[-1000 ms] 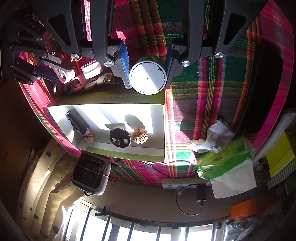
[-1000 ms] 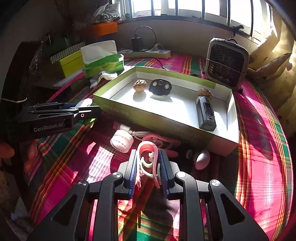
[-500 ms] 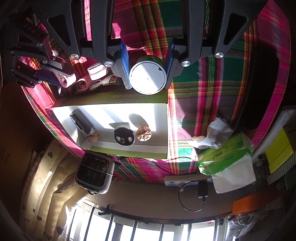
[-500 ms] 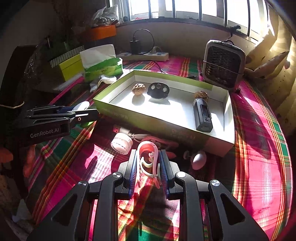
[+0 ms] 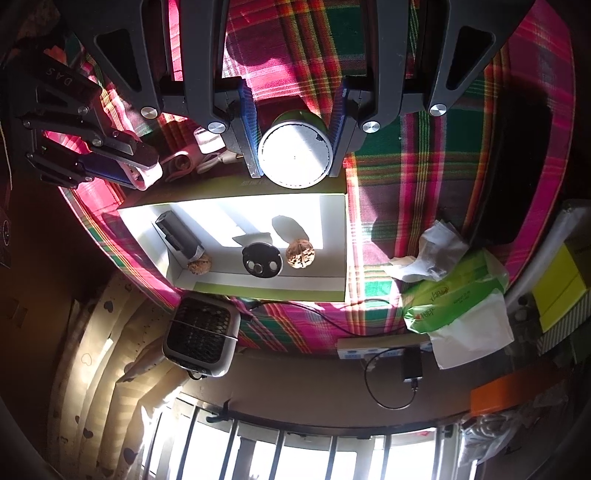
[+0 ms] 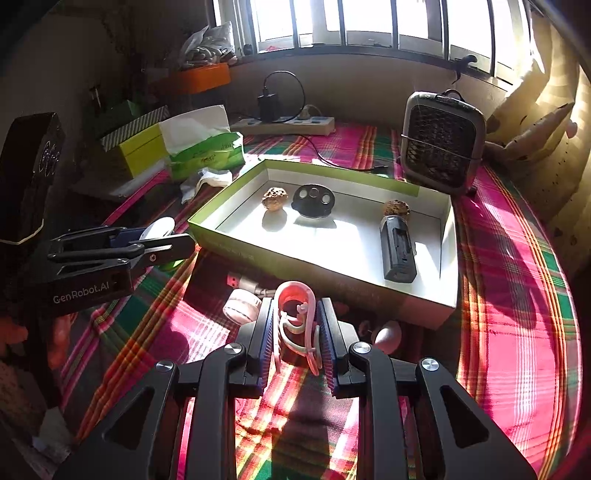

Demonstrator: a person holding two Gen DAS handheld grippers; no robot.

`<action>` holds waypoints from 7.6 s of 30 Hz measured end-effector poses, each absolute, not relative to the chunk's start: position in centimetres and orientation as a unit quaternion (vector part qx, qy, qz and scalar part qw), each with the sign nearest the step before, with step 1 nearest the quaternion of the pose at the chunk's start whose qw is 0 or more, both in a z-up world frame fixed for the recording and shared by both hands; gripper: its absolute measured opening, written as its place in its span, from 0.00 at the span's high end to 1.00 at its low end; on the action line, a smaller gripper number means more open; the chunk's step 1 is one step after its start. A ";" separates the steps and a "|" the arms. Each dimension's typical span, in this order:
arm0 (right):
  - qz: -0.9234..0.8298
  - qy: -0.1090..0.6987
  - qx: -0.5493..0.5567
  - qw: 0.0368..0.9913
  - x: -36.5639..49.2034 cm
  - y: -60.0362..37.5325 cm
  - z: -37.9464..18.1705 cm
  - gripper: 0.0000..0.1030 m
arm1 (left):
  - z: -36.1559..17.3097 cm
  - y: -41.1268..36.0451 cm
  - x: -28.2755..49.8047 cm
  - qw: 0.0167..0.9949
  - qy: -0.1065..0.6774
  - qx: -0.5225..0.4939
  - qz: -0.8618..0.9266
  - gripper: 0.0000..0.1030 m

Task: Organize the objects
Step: 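Lift and carry the container and pink clip over the box with both tools, then lower the container and pink clip into the box with both tools, then open both tools and withdraw them from the box, then grasp the small white jar with the left tool while the right tool grasps the pink egg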

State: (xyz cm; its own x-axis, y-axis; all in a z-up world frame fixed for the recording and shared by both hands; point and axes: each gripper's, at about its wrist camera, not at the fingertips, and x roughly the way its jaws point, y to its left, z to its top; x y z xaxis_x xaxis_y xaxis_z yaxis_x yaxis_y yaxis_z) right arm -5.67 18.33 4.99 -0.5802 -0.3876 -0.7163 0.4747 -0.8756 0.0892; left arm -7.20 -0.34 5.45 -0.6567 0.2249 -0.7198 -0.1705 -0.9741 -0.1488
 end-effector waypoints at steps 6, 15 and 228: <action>-0.889 0.049 0.385 0.244 -6.4 18.4 5.5 0.76 | 6.1 -0.2 -7.4 0.110 -0.033 -0.394 0.912 0.70; -0.889 0.045 0.385 0.245 -7.8 18.5 6.2 0.76 | 6.5 0.1 -8.1 0.114 -0.033 -0.393 0.912 0.70; -0.892 0.043 0.430 0.133 -7.9 22.5 0.9 0.55 | 2.2 4.7 -6.7 0.184 -0.034 -0.449 0.874 0.61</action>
